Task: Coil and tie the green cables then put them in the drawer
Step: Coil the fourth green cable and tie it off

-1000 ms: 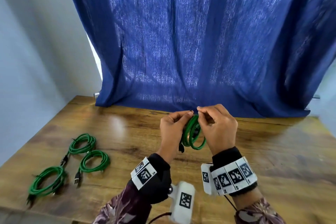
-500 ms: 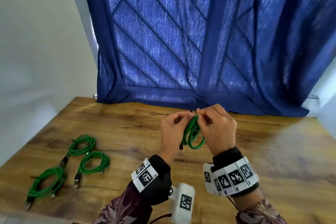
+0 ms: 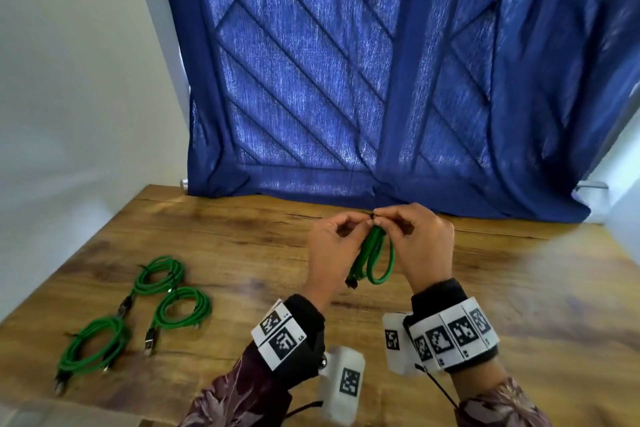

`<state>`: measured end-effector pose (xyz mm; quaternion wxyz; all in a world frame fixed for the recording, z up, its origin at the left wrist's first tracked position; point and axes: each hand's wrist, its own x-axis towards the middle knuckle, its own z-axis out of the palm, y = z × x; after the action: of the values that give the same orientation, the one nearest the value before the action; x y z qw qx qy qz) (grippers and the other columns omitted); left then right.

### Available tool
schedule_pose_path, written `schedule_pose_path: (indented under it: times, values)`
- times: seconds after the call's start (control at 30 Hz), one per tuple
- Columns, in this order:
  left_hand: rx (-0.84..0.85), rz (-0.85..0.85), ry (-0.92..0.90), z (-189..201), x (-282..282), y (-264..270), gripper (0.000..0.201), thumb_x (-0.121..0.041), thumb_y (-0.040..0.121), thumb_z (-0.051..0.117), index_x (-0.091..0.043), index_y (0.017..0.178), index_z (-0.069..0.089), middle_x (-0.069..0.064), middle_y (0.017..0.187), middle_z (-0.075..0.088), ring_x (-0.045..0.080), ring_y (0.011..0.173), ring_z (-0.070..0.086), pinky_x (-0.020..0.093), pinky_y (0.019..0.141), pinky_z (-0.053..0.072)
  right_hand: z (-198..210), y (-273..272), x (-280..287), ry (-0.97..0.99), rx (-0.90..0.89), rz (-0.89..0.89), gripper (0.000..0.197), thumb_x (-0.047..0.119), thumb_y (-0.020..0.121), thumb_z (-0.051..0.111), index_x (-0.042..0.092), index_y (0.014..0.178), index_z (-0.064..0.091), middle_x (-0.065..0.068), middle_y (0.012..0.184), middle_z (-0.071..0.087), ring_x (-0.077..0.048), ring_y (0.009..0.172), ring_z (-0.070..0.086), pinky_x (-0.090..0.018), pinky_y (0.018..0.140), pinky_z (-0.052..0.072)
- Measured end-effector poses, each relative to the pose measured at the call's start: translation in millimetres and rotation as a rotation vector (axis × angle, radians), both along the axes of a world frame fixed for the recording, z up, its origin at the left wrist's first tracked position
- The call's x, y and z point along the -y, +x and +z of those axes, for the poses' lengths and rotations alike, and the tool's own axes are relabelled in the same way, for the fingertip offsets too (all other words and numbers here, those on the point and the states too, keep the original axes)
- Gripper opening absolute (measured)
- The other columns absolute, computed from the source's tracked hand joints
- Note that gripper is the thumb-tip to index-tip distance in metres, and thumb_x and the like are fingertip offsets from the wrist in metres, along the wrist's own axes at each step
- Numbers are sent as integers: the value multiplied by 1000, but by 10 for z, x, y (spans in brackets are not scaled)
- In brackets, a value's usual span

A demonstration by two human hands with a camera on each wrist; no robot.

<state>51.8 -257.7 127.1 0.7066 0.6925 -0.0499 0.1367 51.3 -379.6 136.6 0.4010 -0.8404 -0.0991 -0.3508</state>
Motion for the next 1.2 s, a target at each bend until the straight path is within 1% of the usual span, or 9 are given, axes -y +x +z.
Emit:
schedule_pose_path:
  times: [0.13, 0.3, 0.5, 0.63, 0.73, 0.9, 1.03, 1.17, 1.2]
  values:
    - [-15, -17, 10, -22, -4, 5, 21, -3, 85, 61, -20, 78, 71, 1, 81, 72, 14, 79, 68, 32, 78, 56, 17, -5, 12, 64, -81, 31, 10, 9, 71, 77, 17, 78, 74, 7, 74, 69, -5, 66, 63, -2, 67, 43]
    - [-79, -123, -118, -20, -32, 6, 14, -8, 89, 58, 0, 95, 69, 16, 88, 71, 22, 80, 69, 28, 74, 57, 23, -32, 9, 51, -64, 21, 8, 10, 71, 77, 17, 76, 74, 7, 72, 69, -3, 64, 62, -4, 66, 44]
    - [-47, -115, -88, 25, -59, 38, 7, -6, 86, 62, -3, 90, 66, 13, 85, 69, 16, 73, 67, 23, 68, 56, 48, -40, 20, 102, -125, 61, 7, 12, 72, 77, 16, 77, 75, 11, 70, 67, -3, 65, 63, -3, 65, 43]
    - [-6, -99, 11, 57, -61, 57, 12, -6, 87, 61, -15, 81, 64, 6, 79, 65, 16, 73, 65, 30, 70, 58, 89, -46, 33, 211, -238, 144, 5, 13, 75, 75, 17, 76, 74, 10, 70, 69, -1, 68, 64, -11, 65, 49]
    - [54, -55, 101, 62, -66, 84, 18, -6, 86, 62, -21, 76, 62, 1, 77, 64, 16, 75, 64, 32, 73, 56, 86, -27, 43, 201, -279, 157, 4, 15, 76, 74, 18, 74, 72, 9, 71, 70, -1, 65, 63, -10, 63, 48]
    - [-40, -117, -30, 99, -45, 71, 15, -4, 89, 58, -15, 78, 58, 0, 81, 60, 21, 79, 66, 35, 75, 56, 29, -5, 34, 183, -300, 89, 10, 15, 76, 73, 20, 69, 67, 1, 83, 65, -6, 68, 59, -6, 61, 41]
    - [-112, -144, -132, 68, -57, 77, 12, -6, 91, 56, -13, 80, 56, 1, 80, 56, 23, 79, 65, 29, 69, 56, 6, -3, 50, 128, -301, 65, 9, 15, 74, 74, 20, 70, 67, 2, 93, 56, -1, 77, 51, -2, 67, 36]
    - [-172, -161, -186, 50, -61, 83, 11, -7, 92, 54, -13, 83, 56, 14, 92, 64, 27, 82, 67, 25, 66, 56, -32, 4, 57, 101, -316, 75, 10, 18, 73, 73, 23, 69, 66, 4, 95, 55, -12, 93, 55, -20, 83, 40]
    - [-182, -160, -192, 47, -57, 81, 11, -8, 92, 53, -13, 83, 56, 14, 94, 65, 28, 84, 67, 27, 67, 56, -40, 2, 58, 98, -314, 78, 9, 17, 72, 73, 22, 69, 66, 4, 95, 57, -11, 93, 55, -16, 84, 39]
